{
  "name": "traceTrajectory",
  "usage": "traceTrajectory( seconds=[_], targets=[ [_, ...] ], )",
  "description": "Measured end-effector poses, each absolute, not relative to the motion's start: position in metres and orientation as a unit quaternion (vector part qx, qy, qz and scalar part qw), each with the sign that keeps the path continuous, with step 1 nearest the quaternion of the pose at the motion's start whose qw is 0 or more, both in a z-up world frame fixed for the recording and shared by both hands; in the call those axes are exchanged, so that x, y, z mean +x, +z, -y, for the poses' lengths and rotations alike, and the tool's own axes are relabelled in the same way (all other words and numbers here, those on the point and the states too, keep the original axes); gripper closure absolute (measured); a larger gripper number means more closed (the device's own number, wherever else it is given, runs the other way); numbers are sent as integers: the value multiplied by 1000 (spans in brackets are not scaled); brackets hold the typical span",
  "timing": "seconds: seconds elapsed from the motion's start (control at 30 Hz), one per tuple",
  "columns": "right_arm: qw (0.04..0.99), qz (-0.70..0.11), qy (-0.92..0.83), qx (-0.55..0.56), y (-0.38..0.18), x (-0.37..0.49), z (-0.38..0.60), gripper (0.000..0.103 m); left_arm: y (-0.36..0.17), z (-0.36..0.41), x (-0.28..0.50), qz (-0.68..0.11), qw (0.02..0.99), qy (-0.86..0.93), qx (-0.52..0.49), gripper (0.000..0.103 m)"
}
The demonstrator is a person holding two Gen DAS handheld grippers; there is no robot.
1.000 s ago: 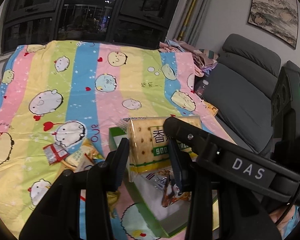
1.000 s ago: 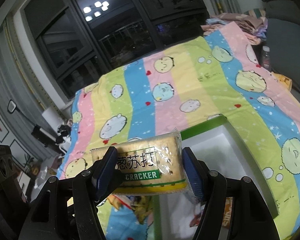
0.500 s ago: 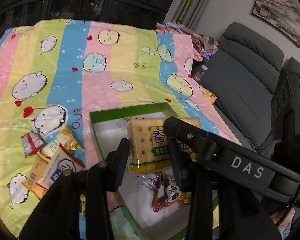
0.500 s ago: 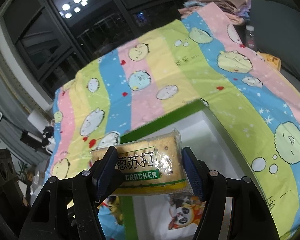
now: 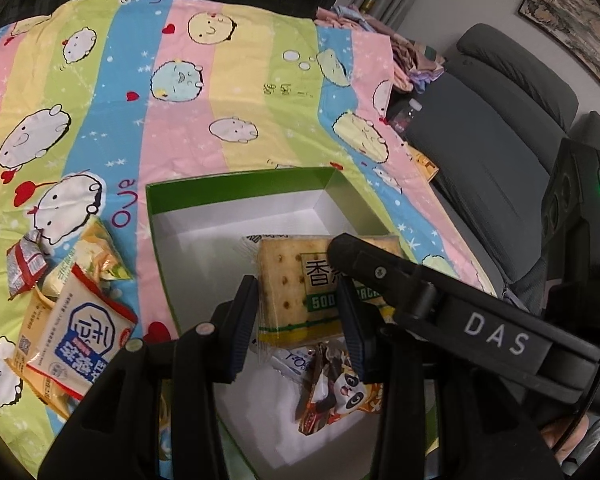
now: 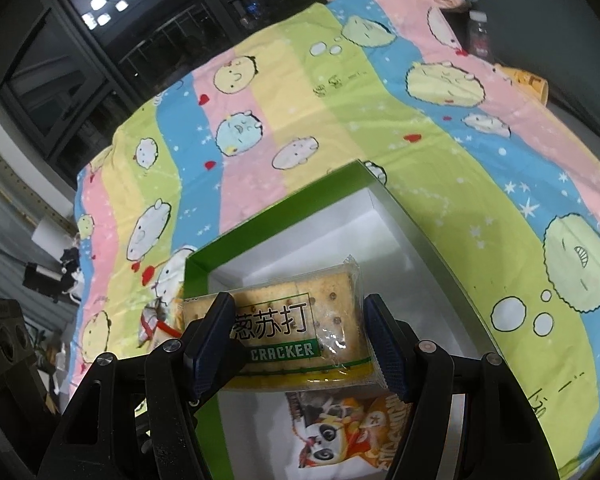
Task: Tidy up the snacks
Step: 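Lower the cracker pack into the green box and open the right gripper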
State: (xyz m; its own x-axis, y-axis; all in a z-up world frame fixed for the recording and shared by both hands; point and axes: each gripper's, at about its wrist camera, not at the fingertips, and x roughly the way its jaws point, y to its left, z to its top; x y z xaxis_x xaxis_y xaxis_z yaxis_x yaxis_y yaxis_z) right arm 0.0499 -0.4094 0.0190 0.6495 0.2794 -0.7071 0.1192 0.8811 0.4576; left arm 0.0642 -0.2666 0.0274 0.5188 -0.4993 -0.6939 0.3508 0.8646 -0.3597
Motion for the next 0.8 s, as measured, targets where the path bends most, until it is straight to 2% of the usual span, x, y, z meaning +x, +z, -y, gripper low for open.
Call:
traceTrajectory(
  seconds=[0.63,0.8],
  targets=[
    [855,-452,10,253,-9,67,423,34,3,286,83,-460,854,-232,-77,64],
    [854,-464,-6,236,-13,73,418,37,-1,290,84,-457,861,-218,-55,70]
  ],
)
